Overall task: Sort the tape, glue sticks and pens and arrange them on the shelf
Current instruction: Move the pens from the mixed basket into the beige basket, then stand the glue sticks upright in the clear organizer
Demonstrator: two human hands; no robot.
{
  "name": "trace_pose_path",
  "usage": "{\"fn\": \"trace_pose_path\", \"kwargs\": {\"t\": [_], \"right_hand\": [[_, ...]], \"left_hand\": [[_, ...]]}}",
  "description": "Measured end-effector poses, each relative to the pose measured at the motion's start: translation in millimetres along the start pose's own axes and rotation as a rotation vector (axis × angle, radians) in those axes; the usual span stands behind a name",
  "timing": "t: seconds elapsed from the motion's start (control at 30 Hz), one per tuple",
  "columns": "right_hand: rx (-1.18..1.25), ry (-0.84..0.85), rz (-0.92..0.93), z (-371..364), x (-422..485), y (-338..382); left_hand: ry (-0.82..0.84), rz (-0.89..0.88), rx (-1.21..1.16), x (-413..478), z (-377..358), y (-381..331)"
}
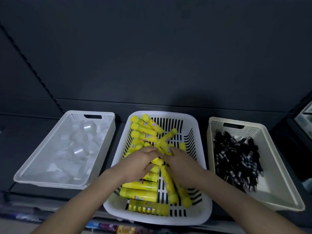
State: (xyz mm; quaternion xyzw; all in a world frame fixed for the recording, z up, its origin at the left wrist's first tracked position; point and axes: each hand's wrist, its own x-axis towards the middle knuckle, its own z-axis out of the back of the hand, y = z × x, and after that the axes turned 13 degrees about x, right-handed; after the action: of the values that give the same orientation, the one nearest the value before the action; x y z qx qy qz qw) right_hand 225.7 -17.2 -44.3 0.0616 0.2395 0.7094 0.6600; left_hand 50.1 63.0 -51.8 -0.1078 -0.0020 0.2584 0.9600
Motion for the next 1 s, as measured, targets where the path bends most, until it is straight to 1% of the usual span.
{"fn": "trace_pose_path", "kwargs": {"t": [0.07,0.2,0.33,0.4,0.43,0.5,0.6,0.67,0.73,0.8,0.9,0.97,1.0], "right_hand": [[0.013,0.02,-0.027,3,3,1],[-0.041,0.102,-0.087,1,7,-4],[-0.096,0.095,-0.151,2,12,-9],[-0.1,0.074,-0.161,3,13,-5],[-0.092,0.049,-0.149,4,13,-3],[-0.065,-0.053,-0.094,8,11,-1],[-0.084,-0.301,0.005,20,4,-3],[-0.078,-0.41,-0.032,26,-2,-7],[-0.076,-0.454,-0.134,27,-8,-12],[-0.01,-0.481,-0.221,24,-15,-16],[0.163,-0.535,-0.254,16,-22,-16],[0.183,-0.569,-0.262,13,-25,-14],[0.18,-0.576,-0.277,12,-26,-13]], "left_hand": [[-0.002,0.01,0.085,4,-2,1],[0.009,0.005,0.205,6,-6,6],[0.071,0.099,0.358,4,-9,13],[0.058,0.123,0.348,2,-6,14],[0.022,0.13,0.304,0,-4,14],[-0.123,0.155,0.176,-5,2,14],[-0.33,0.272,0.052,-16,10,16],[-0.399,0.369,0.005,-23,11,17],[-0.439,0.424,-0.017,-26,11,17],[-0.437,0.472,-0.035,-27,11,14],[-0.369,0.587,-0.11,-29,9,13],[-0.343,0.641,-0.136,-32,8,15],[-0.373,0.642,-0.149,-33,8,17]]}}
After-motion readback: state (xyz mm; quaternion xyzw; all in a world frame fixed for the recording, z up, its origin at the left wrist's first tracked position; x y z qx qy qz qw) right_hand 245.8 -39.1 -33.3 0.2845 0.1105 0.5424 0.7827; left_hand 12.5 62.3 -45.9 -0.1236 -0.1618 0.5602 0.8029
